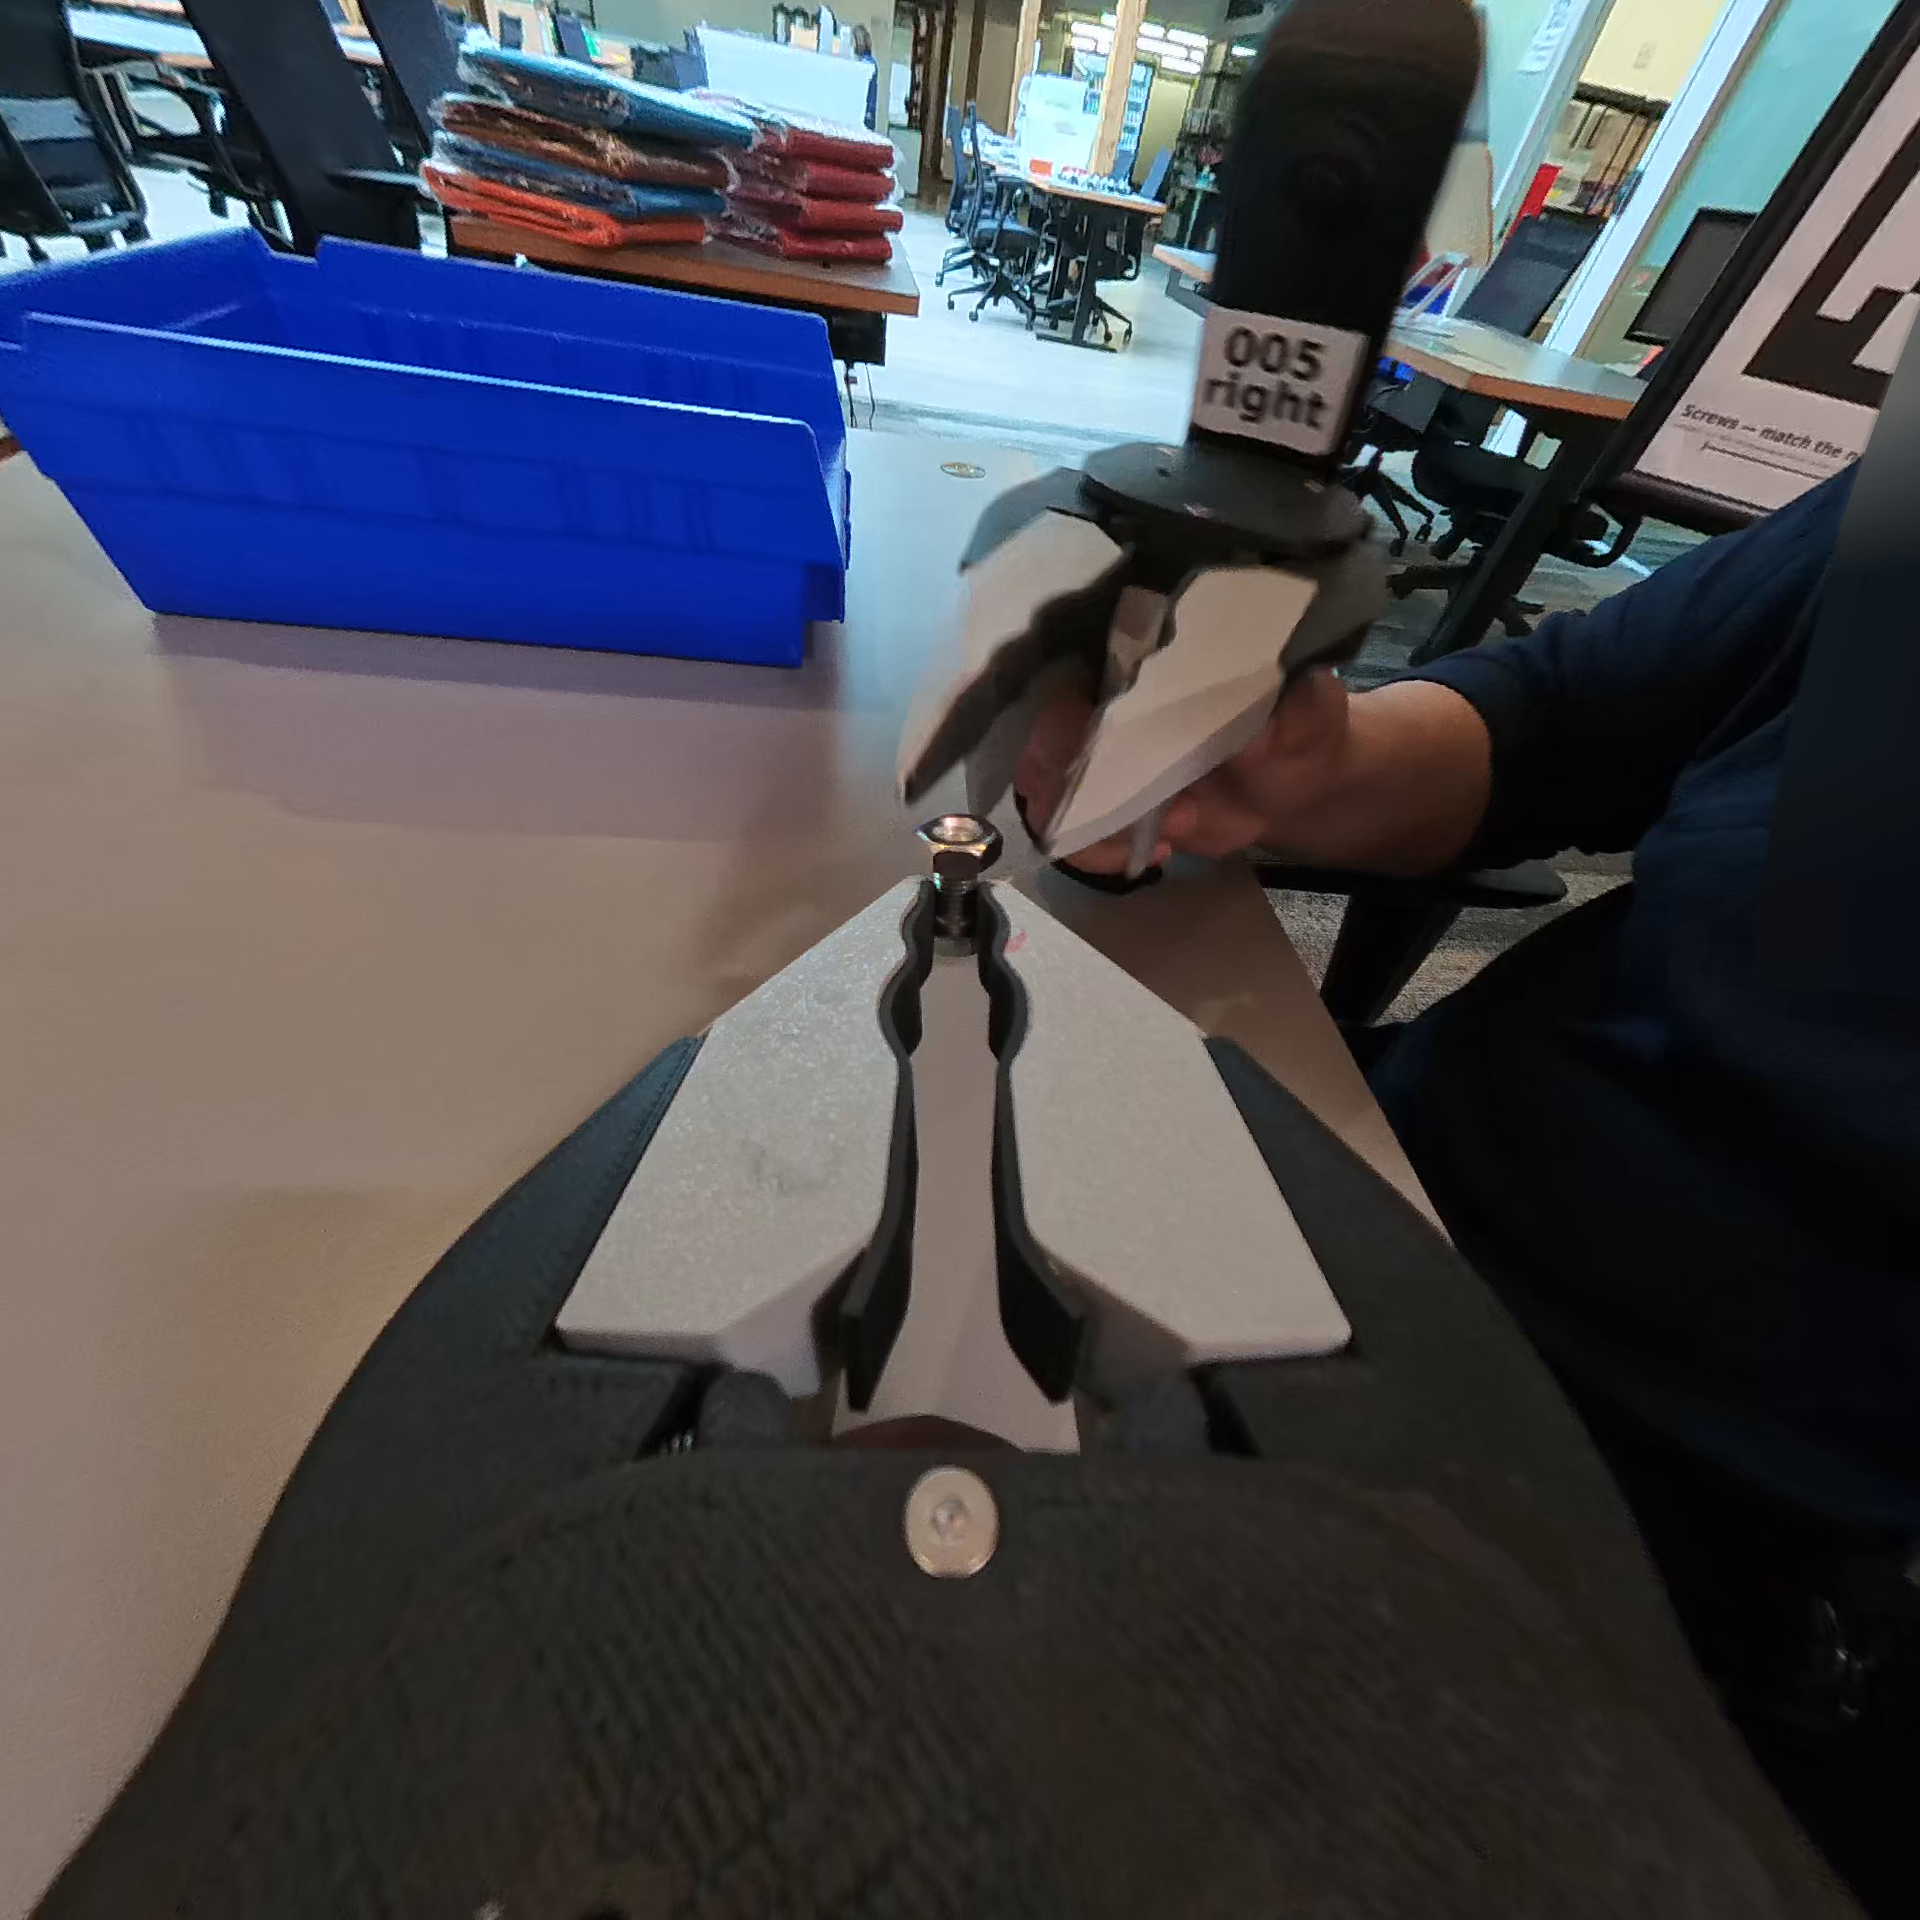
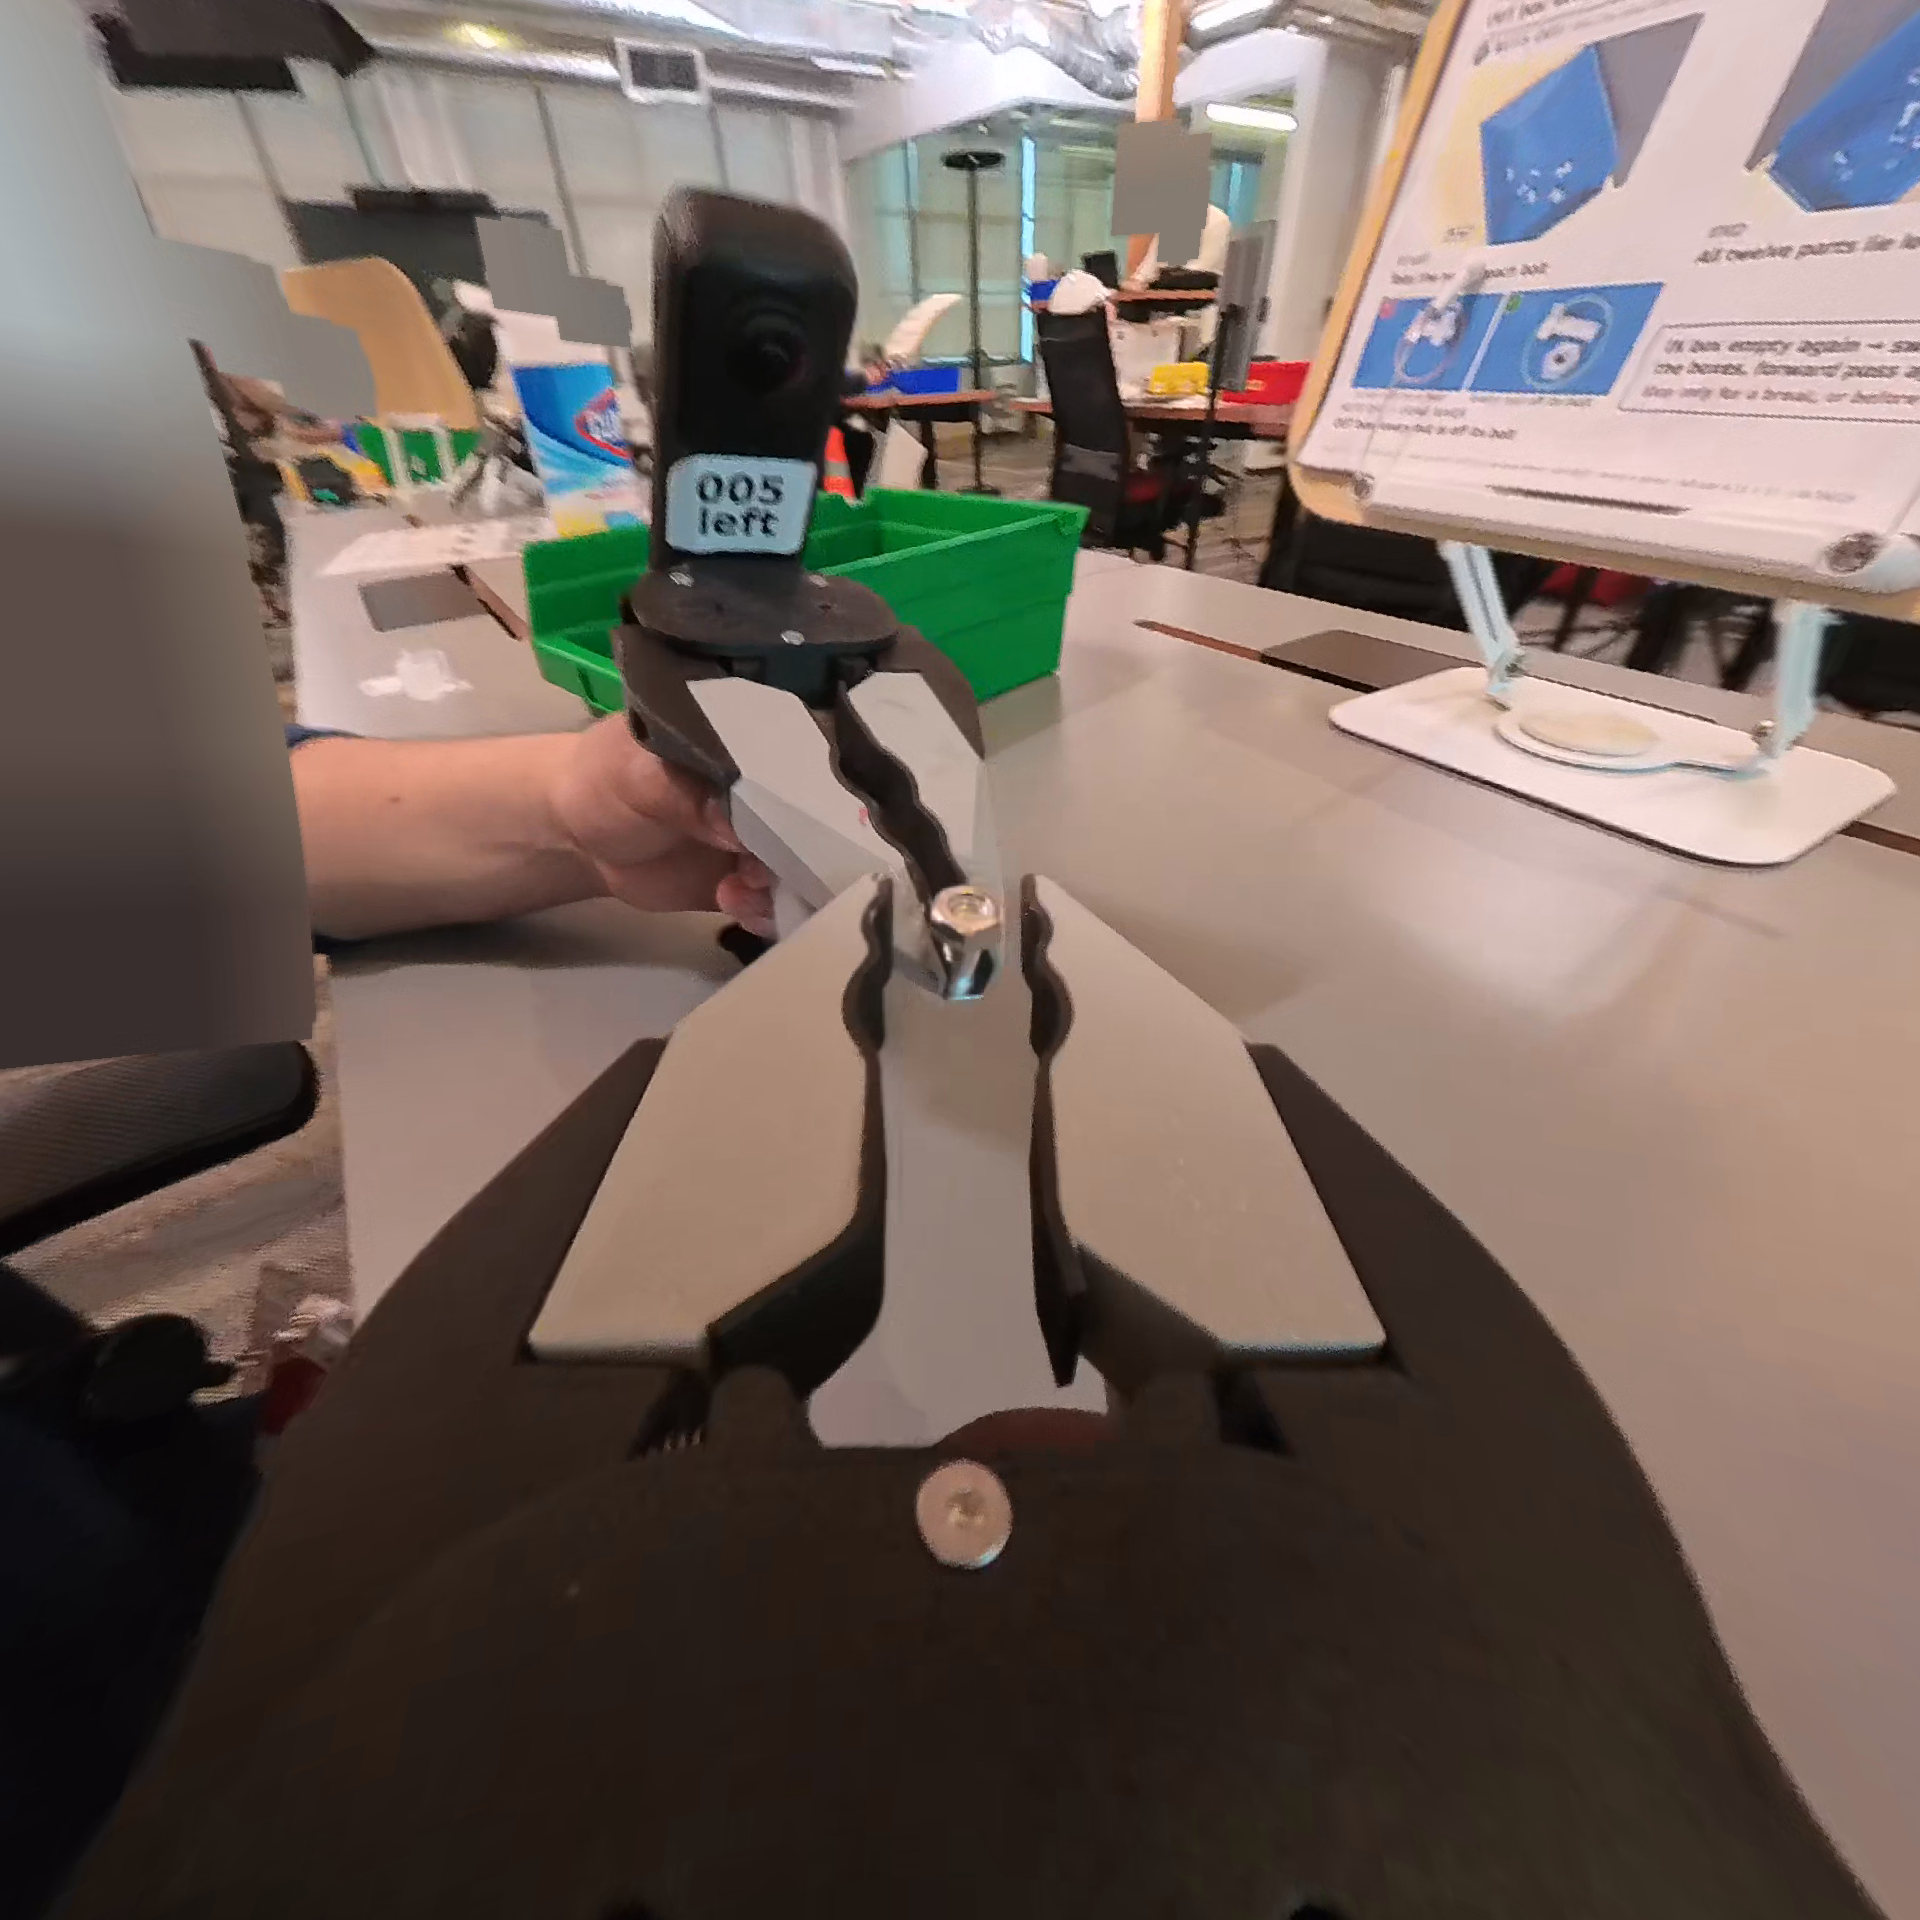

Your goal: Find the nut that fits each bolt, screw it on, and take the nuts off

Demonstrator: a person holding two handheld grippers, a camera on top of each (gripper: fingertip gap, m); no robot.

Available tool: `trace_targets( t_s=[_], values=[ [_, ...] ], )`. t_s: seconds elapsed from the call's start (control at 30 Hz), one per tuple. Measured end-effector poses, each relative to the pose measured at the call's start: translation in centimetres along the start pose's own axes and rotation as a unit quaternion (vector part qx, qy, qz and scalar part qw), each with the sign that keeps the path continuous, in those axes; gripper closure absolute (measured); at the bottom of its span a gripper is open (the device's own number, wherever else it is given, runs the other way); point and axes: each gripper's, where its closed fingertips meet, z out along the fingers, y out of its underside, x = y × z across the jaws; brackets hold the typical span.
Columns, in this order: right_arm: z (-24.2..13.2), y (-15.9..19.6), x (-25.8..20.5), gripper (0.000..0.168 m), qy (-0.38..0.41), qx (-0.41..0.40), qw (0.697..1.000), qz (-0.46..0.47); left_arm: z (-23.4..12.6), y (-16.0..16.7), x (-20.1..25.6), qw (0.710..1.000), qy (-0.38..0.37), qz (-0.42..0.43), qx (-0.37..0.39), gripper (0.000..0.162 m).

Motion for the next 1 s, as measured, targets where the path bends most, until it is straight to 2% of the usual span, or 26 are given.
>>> trace_targets(
  t_s=[0.13,0.23,0.3,0.47,0.5,0.53,0.57,0.63,0.7,0.83,0.97,1.0],
  values=[
    [-0.8,-1.4,0.0,0.139,-0.060,0.026,0.997,0.030,-0.3,-0.4,0.1,1.000,0.008,0.000,0.014,0.157],
    [-0.6,-1.1,-1.1,0.126,-0.139,0.004,0.989,0.058,-0.6,-0.9,0.4,0.999,0.018,0.005,0.028,0.157],
    [-0.2,-0.9,-1.4,0.119,-0.160,-0.007,0.985,0.067,-0.7,-1.1,0.6,0.999,0.023,0.009,0.033,0.157],
    [0.2,-0.8,-1.5,0.126,-0.143,-0.001,0.989,0.032,-0.9,-1.1,0.0,0.999,0.008,0.005,0.035,0.157],
    [-0.1,-0.8,-1.3,0.135,-0.135,0.001,0.991,0.022,-1.0,-1.2,-0.3,0.999,0.002,0.000,0.037,0.157],
    [-0.6,-1.0,-1.5,0.153,-0.145,0.008,0.989,0.018,-1.2,-1.3,-0.8,0.999,-0.010,-0.006,0.042,0.157],
    [-1.0,-1.5,-1.4,0.155,-0.149,0.024,0.988,0.024,-1.4,-1.3,-1.1,0.999,-0.012,-0.014,0.045,0.157],
    [-1.2,-2.0,-0.6,0.150,-0.136,0.035,0.989,0.042,-1.6,-1.4,-1.0,0.999,0.000,-0.024,0.049,0.157],
    [-0.4,-1.2,0.6,0.134,-0.110,0.005,0.992,0.052,-1.4,-1.3,-0.9,0.999,0.001,-0.021,0.047,0.157],
    [1.2,-0.2,0.1,0.127,-0.119,-0.024,0.990,0.067,-0.9,-0.9,-0.5,0.999,0.002,-0.010,0.033,0.157],
    [0.8,-0.2,-0.8,0.131,-0.140,-0.018,0.988,0.058,-1.4,-1.1,-1.3,0.999,-0.016,-0.015,0.040,0.157],
    [0.2,-0.6,-1.1,0.150,-0.156,-0.007,0.986,0.051,-1.6,-1.2,-1.8,0.998,-0.027,-0.021,0.045,0.157]
  ],
)
